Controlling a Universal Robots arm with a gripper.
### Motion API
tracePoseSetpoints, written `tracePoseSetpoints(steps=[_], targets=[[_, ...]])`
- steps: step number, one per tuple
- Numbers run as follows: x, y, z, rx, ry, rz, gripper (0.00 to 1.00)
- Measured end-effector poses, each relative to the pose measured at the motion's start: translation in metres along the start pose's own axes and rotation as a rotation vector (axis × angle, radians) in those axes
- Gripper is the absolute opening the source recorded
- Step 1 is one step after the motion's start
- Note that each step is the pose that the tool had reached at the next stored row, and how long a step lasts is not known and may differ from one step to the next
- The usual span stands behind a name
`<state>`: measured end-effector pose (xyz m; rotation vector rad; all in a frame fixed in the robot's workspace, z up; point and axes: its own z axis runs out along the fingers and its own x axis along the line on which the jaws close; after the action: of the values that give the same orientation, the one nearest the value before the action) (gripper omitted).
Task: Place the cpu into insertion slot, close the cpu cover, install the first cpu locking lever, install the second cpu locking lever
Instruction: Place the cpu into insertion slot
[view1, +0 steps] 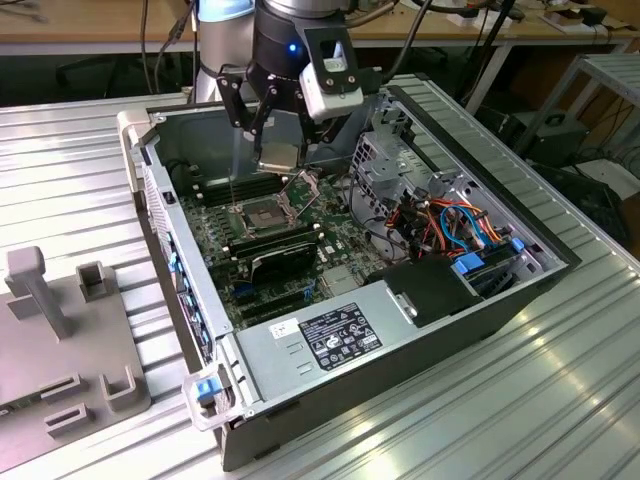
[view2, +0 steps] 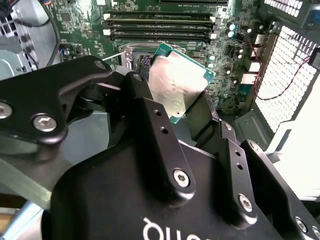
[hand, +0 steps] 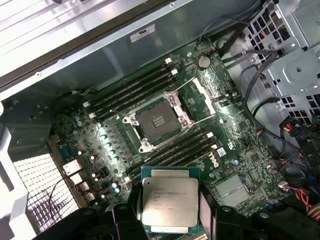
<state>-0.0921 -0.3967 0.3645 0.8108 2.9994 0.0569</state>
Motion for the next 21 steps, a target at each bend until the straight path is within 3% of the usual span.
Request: tracePoseSetpoints(steps=[2,5,11,12,13,19,21], targets=[[-0.0005,0.0013,0.0017,0.0006,-0.0009,0.022,0.55],[0.0002,0.0079,0.0031,0.0019,0.0010,0.022,0.55],[0.0063,0.0236,0.0086,0.0035,0.0038,0.023,0.55],[0.0079,0.0303,0.0121,0.0041,0.0046,0.024,0.55],[0.0069,0.0321,0.0156,0.0044,0.0046,0.037,0.55],[0.0071,0.0314,0.0339,0.0086,-0.0036,0.232,0.55],[0.0071,0.0313,0.0379,0.0094,-0.0053,0.273,0.55]])
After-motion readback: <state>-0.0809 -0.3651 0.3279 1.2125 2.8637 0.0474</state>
